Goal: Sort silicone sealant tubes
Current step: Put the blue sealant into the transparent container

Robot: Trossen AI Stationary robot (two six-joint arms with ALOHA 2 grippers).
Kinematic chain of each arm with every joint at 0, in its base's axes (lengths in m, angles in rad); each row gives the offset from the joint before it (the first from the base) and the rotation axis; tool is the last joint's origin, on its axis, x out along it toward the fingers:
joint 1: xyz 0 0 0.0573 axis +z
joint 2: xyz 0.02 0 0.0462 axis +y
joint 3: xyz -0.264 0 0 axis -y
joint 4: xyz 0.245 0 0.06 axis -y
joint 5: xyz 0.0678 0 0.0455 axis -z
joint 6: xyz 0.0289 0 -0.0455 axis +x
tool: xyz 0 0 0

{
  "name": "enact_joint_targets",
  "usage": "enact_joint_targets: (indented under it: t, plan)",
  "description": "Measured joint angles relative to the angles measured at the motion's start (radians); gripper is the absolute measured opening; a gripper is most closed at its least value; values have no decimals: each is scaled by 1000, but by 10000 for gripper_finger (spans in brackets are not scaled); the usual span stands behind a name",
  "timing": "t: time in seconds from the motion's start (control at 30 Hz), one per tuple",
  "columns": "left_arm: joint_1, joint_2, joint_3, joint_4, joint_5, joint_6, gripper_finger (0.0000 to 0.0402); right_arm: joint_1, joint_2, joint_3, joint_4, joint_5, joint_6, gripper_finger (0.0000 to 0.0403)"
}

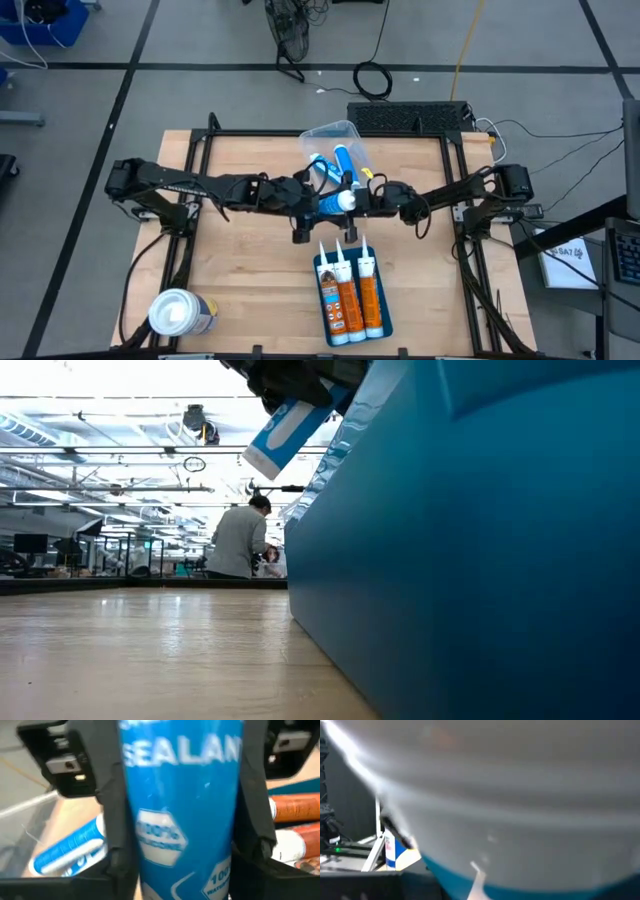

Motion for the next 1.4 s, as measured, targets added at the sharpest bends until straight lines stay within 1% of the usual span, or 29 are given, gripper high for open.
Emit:
enact_joint_targets:
  t: [0.1, 0.23, 0.3, 0.4, 0.5, 0.6, 0.7, 0.8, 0.87, 0.9, 0.97, 1.07, 1.13, 1.23, 1.4]
  plan:
    - [0, -16, 0, -30, 9, -56, 288, -5, 0, 0, -39, 6, 8, 195]
    - [0, -75, 0, -101, 65, -89, 336, -19, -18, 0, -120, 21, 10, 195]
    - [-6, -106, 3, -143, 83, -84, 353, -24, -34, -1, -154, 39, 15, 195]
    - [-28, -132, -3, -210, 94, -46, 372, -30, -99, -1, -211, 84, -16, 195]
    - [-49, -158, -46, -192, 91, -3, 385, -36, -188, 30, -346, 163, -96, 195]
    - [-59, -186, -127, -160, 91, -2, 391, -55, -251, 132, -583, 224, -158, 195]
    - [-53, -220, -242, -68, 91, -28, 392, -95, -269, 299, -856, 233, -176, 195]
    - [-43, -247, -348, 68, 91, -66, 392, -151, -236, 485, -1119, 231, -169, 195]
    - [-40, -262, -416, 113, 90, -84, 392, -193, -192, 604, -1241, 229, -163, 195]
    - [-41, -264, -442, 164, 91, -89, 392, -218, -166, 660, -1318, 228, -156, 195]
    - [-41, -282, -494, 234, 91, -92, 392, -265, -110, 764, -1444, 196, -134, 195]
    - [-45, -289, -550, 344, 91, -97, 392, -331, -21, 887, -1569, 108, -80, 195]
    - [-45, -302, -584, 355, 92, -101, 392, -366, 38, 948, -1640, 53, -48, 195]
    - [-45, -304, -605, 412, 91, -108, 392, -405, 115, 998, -1711, -52, -7, 195]
    - [-47, -304, -635, 410, 93, -135, 392, -451, 184, 1004, -1736, -204, 76, 195]
